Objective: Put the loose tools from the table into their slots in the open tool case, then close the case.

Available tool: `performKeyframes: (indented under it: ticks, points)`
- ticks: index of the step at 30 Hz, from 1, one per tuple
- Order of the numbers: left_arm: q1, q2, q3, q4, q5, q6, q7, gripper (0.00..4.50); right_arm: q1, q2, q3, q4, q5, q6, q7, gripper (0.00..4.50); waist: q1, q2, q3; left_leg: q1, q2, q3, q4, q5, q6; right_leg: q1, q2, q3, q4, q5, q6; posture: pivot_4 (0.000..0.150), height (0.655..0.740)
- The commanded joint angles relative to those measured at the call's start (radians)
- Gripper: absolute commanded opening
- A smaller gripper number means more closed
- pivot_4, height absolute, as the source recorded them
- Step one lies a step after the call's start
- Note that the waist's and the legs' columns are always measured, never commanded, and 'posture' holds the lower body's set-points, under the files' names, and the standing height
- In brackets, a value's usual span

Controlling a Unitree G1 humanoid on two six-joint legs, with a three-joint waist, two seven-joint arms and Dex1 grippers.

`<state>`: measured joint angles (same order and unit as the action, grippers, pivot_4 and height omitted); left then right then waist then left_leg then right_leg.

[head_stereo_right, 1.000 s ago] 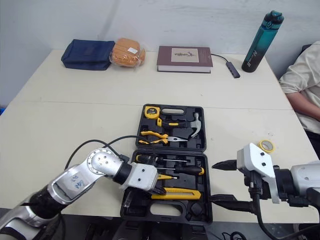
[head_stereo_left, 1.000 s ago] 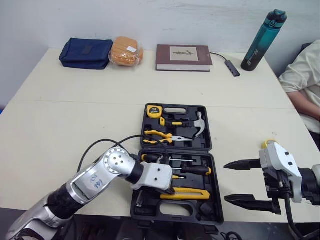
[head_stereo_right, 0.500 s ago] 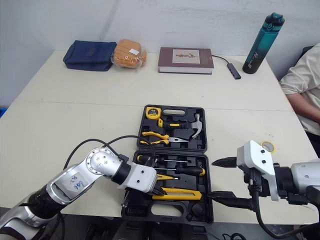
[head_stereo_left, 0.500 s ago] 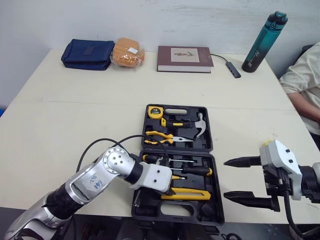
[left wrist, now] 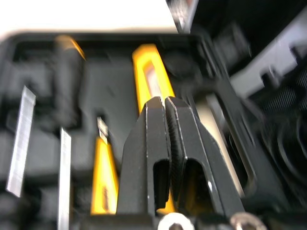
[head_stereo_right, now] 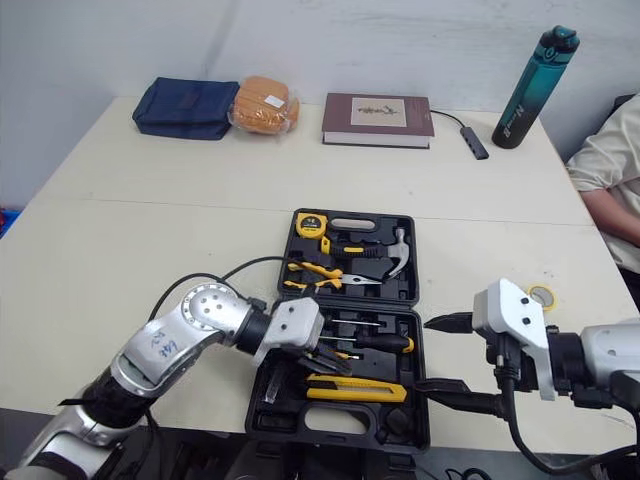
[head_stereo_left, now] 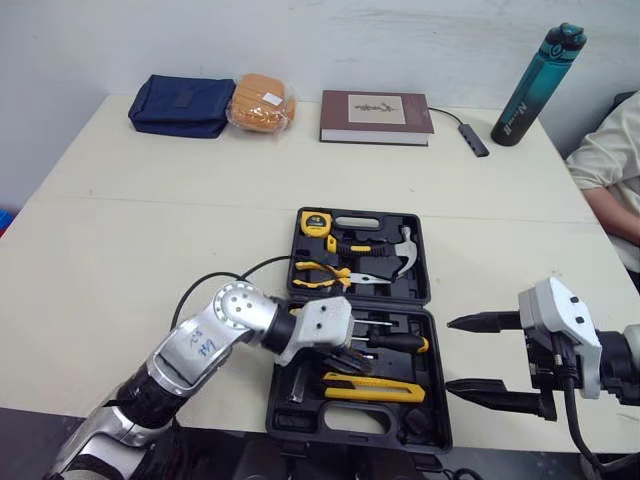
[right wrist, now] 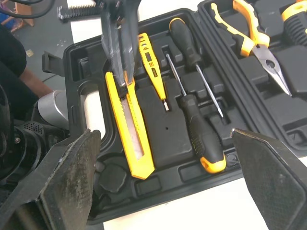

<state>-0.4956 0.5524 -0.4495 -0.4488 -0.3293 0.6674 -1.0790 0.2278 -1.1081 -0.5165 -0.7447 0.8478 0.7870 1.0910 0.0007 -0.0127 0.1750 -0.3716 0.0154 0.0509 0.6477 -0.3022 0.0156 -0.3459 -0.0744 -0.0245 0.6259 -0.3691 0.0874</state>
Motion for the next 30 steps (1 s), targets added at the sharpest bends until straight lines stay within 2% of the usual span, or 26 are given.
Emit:
performKeyframes:
  ticks: [1, 13, 18, 24, 30]
  points:
    - [-0.001, -0.005, -0.027, -0.022, -0.002, 0.004, 0.002, 0.05, 0.008, 0.011, -0.027, -0.031, 0.023, 0.001, -0.004, 4.5, -0.003, 0.0, 0.0, 0.0, 0.0, 0.0, 0.0, 0.0, 0.0, 0.0, 0.0, 0.0, 0.0, 0.0, 0.0, 0.15, 0.74]
    - [0.005, 0.009, -0.207, 0.022, 0.175, -0.04, 0.044, 0.05, 0.044, 0.017, -0.053, -0.06, 0.042, 0.004, -0.016, 4.5, -0.001, 0.0, 0.0, 0.001, 0.0, 0.0, 0.0, 0.0, 0.0, 0.001, 0.0, 0.0, 0.0, 0.0, 0.0, 0.15, 0.74]
    - [0.006, 0.07, -0.264, 0.036, 0.244, -0.045, 0.023, 0.05, 0.049, 0.021, -0.055, -0.067, 0.048, 0.005, -0.024, 4.5, -0.001, 0.0, 0.0, 0.002, 0.0, -0.001, 0.0, 0.0, 0.0, 0.002, 0.0, 0.0, -0.001, 0.0, 0.0, 0.15, 0.74]
    - [0.023, 0.188, -0.315, 0.029, 0.297, -0.065, -0.037, 0.05, 0.054, 0.021, -0.057, -0.068, 0.054, 0.003, -0.034, 4.5, -0.005, 0.001, -0.001, 0.004, 0.001, -0.001, -0.003, 0.0, 0.0, 0.004, 0.0, 0.0, -0.001, -0.001, -0.001, 0.15, 0.74]
    - [0.043, 0.23, -0.319, 0.031, 0.313, -0.063, -0.042, 0.05, 0.054, 0.02, -0.059, -0.069, 0.064, 0.005, -0.044, 4.5, -0.005, 0.0, -0.006, 0.004, 0.001, -0.001, -0.004, -0.003, 0.004, 0.007, 0.0, 0.0, -0.002, -0.001, -0.002, 0.15, 0.74]
